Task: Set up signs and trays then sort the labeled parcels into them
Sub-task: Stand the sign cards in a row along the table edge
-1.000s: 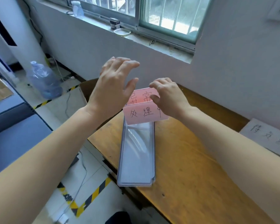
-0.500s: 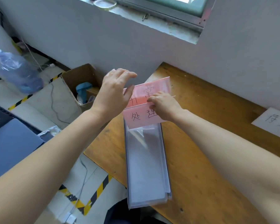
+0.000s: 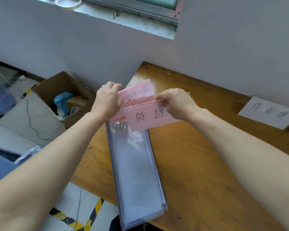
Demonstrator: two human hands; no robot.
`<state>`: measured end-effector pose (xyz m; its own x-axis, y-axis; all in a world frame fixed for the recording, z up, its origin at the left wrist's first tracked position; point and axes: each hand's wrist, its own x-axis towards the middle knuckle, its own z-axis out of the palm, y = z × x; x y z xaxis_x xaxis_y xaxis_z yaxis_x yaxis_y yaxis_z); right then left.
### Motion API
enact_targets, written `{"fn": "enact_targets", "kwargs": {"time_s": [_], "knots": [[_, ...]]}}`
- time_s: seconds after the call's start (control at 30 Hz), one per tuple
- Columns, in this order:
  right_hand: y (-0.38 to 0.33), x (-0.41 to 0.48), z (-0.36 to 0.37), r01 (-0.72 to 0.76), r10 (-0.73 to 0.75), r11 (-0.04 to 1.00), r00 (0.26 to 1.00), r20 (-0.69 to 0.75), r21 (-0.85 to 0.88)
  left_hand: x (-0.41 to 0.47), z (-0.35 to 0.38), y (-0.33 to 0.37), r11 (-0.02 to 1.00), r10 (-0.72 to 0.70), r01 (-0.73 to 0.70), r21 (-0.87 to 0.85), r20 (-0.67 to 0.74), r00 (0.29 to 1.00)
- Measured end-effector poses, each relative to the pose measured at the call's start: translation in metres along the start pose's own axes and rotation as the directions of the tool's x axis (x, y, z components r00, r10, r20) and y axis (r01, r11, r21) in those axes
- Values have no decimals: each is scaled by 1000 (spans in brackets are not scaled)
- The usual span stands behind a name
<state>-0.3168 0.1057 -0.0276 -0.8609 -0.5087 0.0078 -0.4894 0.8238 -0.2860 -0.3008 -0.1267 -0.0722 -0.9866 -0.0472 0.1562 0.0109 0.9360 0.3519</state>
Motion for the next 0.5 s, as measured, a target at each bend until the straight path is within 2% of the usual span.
{"fn": "enact_targets", "kwargs": {"time_s": [0.07,0.13,0.37,0.5], "knots": [[20,-9,-10,-39,38,999,999,-31,-13,6,15,2,996,-75,70,60,88,993],[40,-19,-19,-70,67,997,995,-73,-41,10,26,5,989,-128,118,93,111,986],[108,-51,-48,-131,121,990,975,-184,-46,15,34,35,975,-218,218,44,-13,976],[148,-54,-66,-229,217,973,951,-221,-34,26,22,65,985,-151,158,71,-91,984]]}}
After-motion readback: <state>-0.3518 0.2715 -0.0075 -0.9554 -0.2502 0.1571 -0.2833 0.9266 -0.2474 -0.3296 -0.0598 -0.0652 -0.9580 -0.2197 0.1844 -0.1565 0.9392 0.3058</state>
